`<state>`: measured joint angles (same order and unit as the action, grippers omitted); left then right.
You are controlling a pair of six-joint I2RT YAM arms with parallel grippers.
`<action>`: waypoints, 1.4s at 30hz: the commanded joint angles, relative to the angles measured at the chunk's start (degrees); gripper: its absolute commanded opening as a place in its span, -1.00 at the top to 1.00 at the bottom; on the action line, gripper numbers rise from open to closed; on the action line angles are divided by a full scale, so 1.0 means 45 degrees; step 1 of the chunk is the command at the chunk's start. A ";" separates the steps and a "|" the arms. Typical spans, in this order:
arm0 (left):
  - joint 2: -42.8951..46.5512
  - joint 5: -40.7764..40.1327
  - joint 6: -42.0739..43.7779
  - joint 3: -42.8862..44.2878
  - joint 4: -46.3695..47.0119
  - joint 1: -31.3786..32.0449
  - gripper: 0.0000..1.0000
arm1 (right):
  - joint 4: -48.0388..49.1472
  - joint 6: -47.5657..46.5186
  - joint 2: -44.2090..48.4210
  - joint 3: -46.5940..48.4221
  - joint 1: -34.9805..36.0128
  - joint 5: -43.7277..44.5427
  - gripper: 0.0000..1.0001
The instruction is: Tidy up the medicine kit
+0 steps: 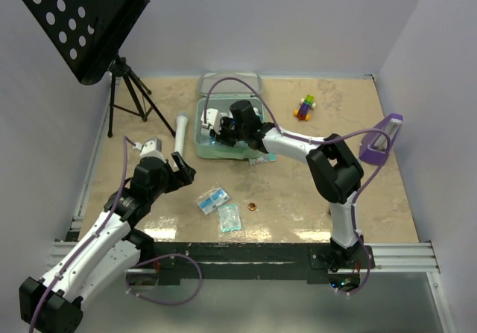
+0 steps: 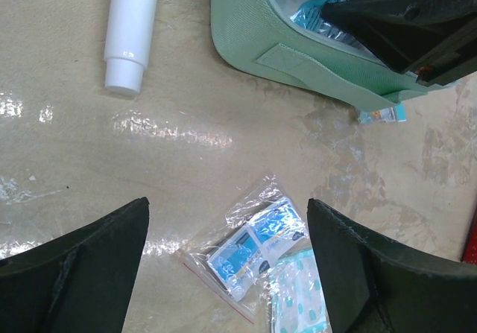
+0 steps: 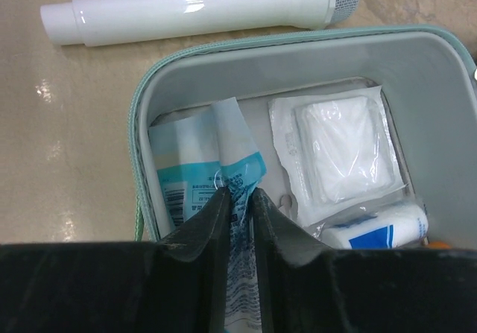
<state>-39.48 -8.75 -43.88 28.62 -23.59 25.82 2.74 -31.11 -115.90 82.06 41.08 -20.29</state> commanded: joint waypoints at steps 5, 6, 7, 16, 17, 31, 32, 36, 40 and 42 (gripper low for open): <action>0.0063 0.0207 0.0122 0.0104 0.0439 -0.0075 -0.83 | 0.0072 0.0702 0.0871 0.0007 0.0031 0.0192 0.04; 0.0083 0.0207 0.0122 0.0104 0.0439 -0.0075 -0.83 | 0.0190 0.0858 0.0988 -0.0052 0.0031 0.0290 -0.05; 0.0102 0.0226 0.0122 0.0085 0.0439 -0.0075 -0.82 | 0.0307 0.1033 0.1105 -0.0052 0.0012 0.0407 -0.14; 0.0161 0.0266 0.0083 0.0104 0.0419 -0.0075 -0.83 | 0.0565 0.3630 0.1227 0.0822 0.0012 0.3234 0.03; 0.0142 0.0266 0.0063 0.0085 0.0438 -0.0075 -0.83 | -0.0269 0.3729 0.0740 0.1445 0.0012 0.3588 0.16; -0.0015 0.0070 0.0083 0.0104 0.0438 -0.0075 -0.83 | 0.0462 0.5505 0.1612 0.0049 -0.0008 0.3375 0.98; -0.0073 0.0070 0.0063 0.0085 0.0497 -0.0075 -0.83 | 0.0426 0.5779 0.1769 -0.0206 -0.0008 0.3725 0.97; -0.0424 0.0245 0.0005 0.0182 0.0731 -0.0075 -0.83 | 0.0190 0.7609 0.2665 -0.0947 -0.0008 0.5480 0.76; -0.0523 0.0422 -0.0112 0.0222 0.0849 -0.0075 -0.82 | 0.0991 1.0676 0.4890 -0.3055 -0.0027 0.8116 0.25; -0.0464 0.0442 -0.0171 0.0124 0.0907 -0.0075 -0.82 | 0.0760 1.1810 0.5556 -0.3955 -0.0066 0.9037 -0.09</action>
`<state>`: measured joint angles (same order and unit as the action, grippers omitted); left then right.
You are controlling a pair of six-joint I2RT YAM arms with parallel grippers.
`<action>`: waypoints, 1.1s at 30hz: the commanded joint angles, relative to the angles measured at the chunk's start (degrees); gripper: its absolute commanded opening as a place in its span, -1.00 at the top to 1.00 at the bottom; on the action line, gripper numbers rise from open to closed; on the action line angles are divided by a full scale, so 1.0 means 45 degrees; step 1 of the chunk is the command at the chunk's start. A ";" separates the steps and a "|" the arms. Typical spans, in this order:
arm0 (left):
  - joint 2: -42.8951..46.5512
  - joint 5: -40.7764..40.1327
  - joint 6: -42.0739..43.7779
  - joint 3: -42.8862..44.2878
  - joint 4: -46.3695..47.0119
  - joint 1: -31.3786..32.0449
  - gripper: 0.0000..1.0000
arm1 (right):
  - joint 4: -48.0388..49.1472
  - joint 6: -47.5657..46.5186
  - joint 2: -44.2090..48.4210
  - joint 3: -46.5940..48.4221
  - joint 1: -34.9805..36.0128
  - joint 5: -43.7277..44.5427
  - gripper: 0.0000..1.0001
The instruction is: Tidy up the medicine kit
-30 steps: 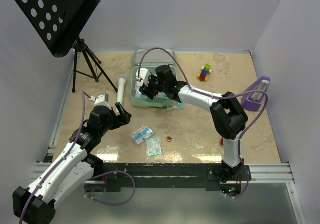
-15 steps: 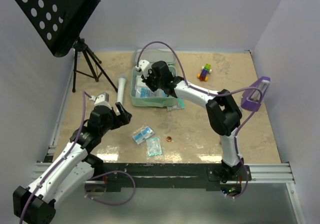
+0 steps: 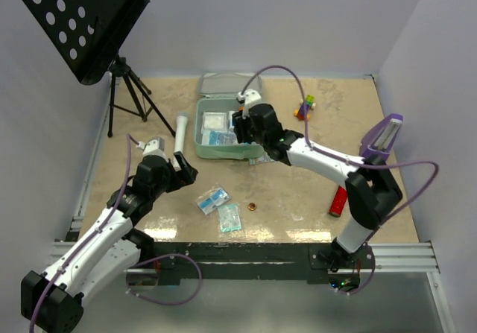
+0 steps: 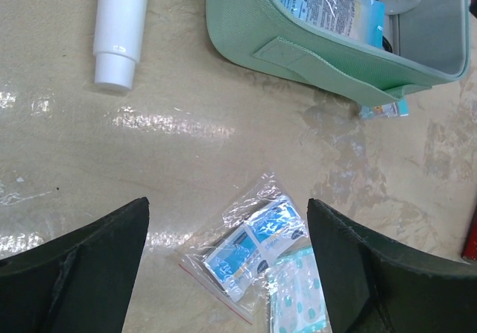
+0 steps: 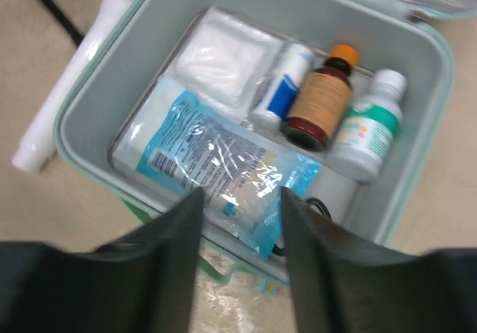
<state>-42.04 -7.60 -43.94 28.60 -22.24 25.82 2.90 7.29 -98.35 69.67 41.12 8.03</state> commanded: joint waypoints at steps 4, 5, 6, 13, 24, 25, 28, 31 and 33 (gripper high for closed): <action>0.0124 0.0340 -0.0332 -0.0046 0.0665 -0.0075 -0.82 | 0.0296 0.5251 0.2167 -0.2589 -0.0368 0.2728 -0.21; 0.0124 0.0418 -0.0371 -0.0086 0.0723 -0.0075 -0.82 | 0.0159 0.5700 0.2070 -0.2843 -0.0466 0.2669 -0.20; 0.0124 0.0496 -0.0449 -0.0144 0.0781 -0.0075 -0.82 | 0.0041 0.6207 0.2011 -0.3077 -0.0544 0.2649 -0.20; 0.0260 0.0848 -0.0645 -0.0281 0.0724 -0.0075 -0.82 | 0.1172 0.7774 0.1582 -0.4954 -0.1365 0.1712 -0.15; 0.0924 0.0673 -0.0567 -0.0359 0.0255 -0.0094 -0.81 | 0.1974 0.8751 0.3782 -0.6670 -0.1678 0.2296 -0.12; 0.0925 0.0672 -0.0567 -0.0379 0.0293 -0.0075 -0.81 | 0.1896 0.8829 0.4213 -0.6905 -0.1697 0.2394 -0.12; 0.0692 0.0828 -0.0587 -0.0418 0.0683 -0.0075 -0.82 | 0.1526 0.9044 0.4960 -0.7298 -0.1678 0.2570 -0.14; 0.0223 0.1062 -0.0645 -0.0360 0.1035 -0.0075 -0.82 | 0.1114 0.9278 0.4746 -0.7356 -0.1678 0.2610 -0.15; 0.0027 0.1160 -0.0684 -0.0340 0.1230 -0.0075 -0.81 | 0.1270 0.9473 0.4531 -0.7493 -0.1717 0.2415 -0.14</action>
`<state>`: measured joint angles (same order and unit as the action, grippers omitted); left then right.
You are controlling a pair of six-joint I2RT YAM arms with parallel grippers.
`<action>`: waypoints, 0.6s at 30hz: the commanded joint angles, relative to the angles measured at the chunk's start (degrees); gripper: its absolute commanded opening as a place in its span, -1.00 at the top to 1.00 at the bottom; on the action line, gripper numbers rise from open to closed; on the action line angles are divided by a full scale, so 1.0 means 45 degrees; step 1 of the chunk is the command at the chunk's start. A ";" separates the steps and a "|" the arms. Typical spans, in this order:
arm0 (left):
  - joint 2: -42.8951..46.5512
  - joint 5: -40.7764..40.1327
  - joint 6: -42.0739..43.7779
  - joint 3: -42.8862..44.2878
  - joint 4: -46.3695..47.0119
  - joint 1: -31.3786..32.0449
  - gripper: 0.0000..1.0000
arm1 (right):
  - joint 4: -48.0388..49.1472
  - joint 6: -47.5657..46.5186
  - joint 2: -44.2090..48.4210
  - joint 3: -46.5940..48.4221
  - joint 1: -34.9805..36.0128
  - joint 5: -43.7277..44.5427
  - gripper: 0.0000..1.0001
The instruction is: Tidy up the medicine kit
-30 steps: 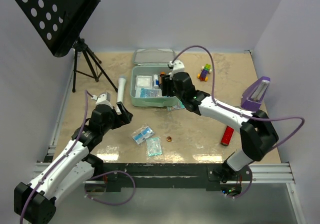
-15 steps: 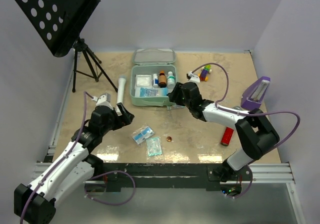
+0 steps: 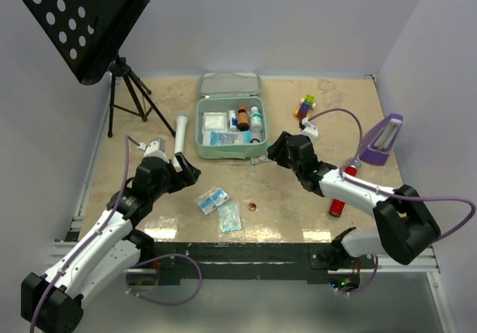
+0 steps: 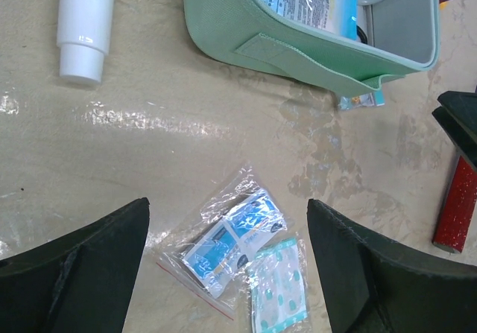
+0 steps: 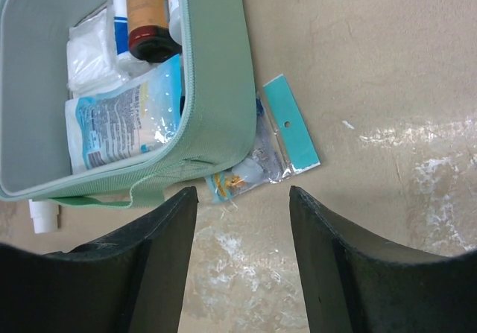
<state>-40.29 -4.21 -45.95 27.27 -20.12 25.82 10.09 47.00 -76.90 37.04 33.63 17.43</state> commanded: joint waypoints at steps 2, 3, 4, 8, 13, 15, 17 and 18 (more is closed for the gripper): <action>-0.0440 0.0427 -0.0296 -0.0082 0.0877 -0.0075 -0.81 | -0.0211 0.0707 -0.0681 -0.0164 -0.0148 0.0170 -0.15; -0.0421 0.0447 -0.0354 -0.0102 0.0897 -0.0075 -0.81 | -0.0152 0.0688 -0.1032 -0.0067 -0.0206 0.0053 -0.15; -0.0402 0.0447 -0.0335 -0.0122 0.0916 -0.0094 -0.81 | -0.0074 0.0668 -0.1364 0.0030 -0.0304 -0.0064 -0.15; -0.0265 0.0408 -0.0374 -0.0180 0.0819 -0.0075 -0.81 | 0.0103 0.0454 -0.2400 0.0615 -0.0480 -0.0144 -0.14; 0.0028 0.0408 -0.0491 -0.0512 0.0760 -0.0075 -0.81 | -0.0483 -0.0969 -0.3418 0.1807 -0.0422 0.0364 -0.13; 0.0048 0.0408 -0.0491 -0.0571 0.0760 -0.0075 -0.81 | -0.0717 -0.1517 -0.3419 0.2081 -0.0344 0.0307 -0.13; 0.0048 0.0408 -0.0491 -0.0648 0.0760 -0.0075 -0.81 | -0.0777 -0.2044 -0.3243 0.2141 -0.0130 0.0306 -0.14; 0.0028 0.0408 -0.0491 -0.0649 0.0779 -0.0075 -0.81 | -0.0757 -0.2298 -0.3184 0.2179 -0.0032 0.0267 -0.14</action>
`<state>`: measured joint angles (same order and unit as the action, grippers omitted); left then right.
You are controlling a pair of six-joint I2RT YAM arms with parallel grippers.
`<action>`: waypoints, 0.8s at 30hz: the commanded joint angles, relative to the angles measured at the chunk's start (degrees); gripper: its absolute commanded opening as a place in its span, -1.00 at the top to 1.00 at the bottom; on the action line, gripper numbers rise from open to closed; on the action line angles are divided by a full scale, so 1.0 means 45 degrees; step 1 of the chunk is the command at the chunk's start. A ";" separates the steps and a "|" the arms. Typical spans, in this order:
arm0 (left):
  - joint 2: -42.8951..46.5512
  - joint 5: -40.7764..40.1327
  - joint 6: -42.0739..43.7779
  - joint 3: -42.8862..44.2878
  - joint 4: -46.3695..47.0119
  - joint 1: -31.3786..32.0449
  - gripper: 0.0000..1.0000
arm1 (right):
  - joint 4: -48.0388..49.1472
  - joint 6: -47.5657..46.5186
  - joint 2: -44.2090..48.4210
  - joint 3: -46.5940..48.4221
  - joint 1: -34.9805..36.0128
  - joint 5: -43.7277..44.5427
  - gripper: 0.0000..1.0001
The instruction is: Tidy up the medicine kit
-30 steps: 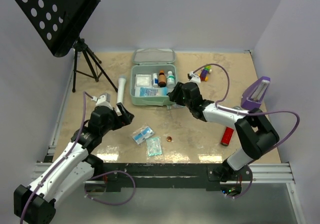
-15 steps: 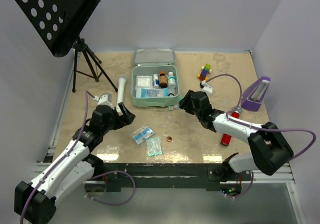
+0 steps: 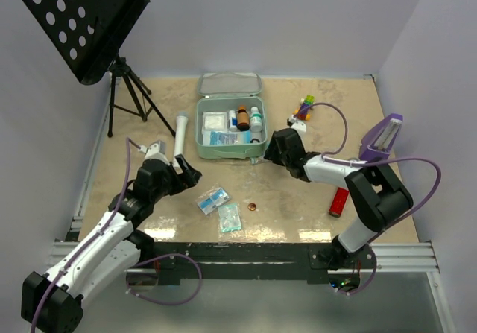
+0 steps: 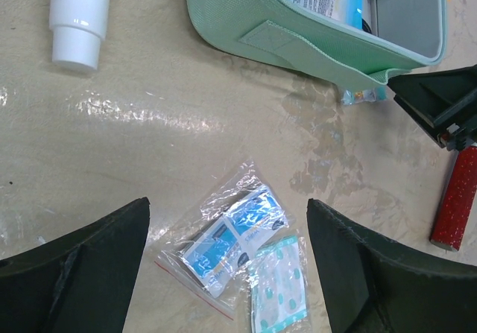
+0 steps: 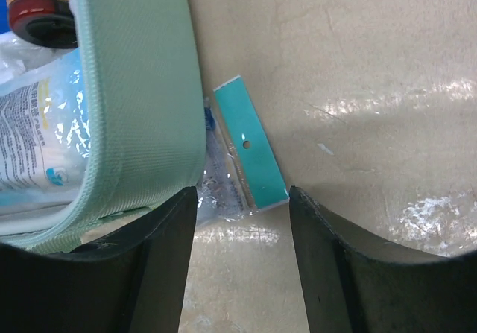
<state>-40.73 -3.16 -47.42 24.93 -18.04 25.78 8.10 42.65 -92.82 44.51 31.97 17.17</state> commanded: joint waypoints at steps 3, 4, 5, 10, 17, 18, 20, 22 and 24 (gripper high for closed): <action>0.0048 0.0194 -0.0185 -0.0168 0.0454 -0.0065 -0.81 | -0.0704 -0.1938 -0.0075 0.0908 0.0591 0.0462 -0.14; 0.0009 0.0233 -0.0185 -0.0149 0.0494 -0.0065 -0.81 | -0.0860 -0.2094 -0.0367 0.1103 0.0650 0.0501 -0.14; -0.0050 0.0272 -0.0185 -0.0149 0.0513 -0.0065 -0.80 | -0.0997 -0.2231 -0.0622 0.1259 0.0708 0.0540 -0.13; -0.0109 0.0311 -0.0224 -0.0149 0.0494 -0.0065 -0.81 | -0.1253 -0.2506 -0.1482 0.1924 0.1294 0.1184 -0.12; 0.0008 0.0253 -0.0224 -0.0149 0.0357 -0.0065 -0.81 | -0.1369 -0.2409 -0.2577 0.2257 0.1314 0.1419 0.02; 0.0008 0.0195 -0.0224 -0.0130 0.0319 -0.0065 -0.81 | -0.1428 -0.2370 -0.2616 0.2257 0.1314 0.1458 0.10; 0.0067 0.0175 -0.0205 -0.0110 0.0279 -0.0065 -0.81 | -0.1487 -0.2291 -0.2578 0.2199 0.1314 0.1439 0.27; 0.0125 0.0155 -0.0185 -0.0090 0.0240 -0.0065 -0.81 | -0.1642 -0.2214 -0.2519 0.2198 0.1314 0.1380 0.45; 0.0126 0.0155 -0.0205 -0.0090 0.0240 -0.0065 -0.81 | -0.1780 -0.2155 -0.2596 0.2198 0.1314 0.1167 0.63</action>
<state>-41.01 -2.57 -47.48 24.47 -17.69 25.78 3.92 32.77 -102.15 54.33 38.54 21.19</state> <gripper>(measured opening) 0.905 0.258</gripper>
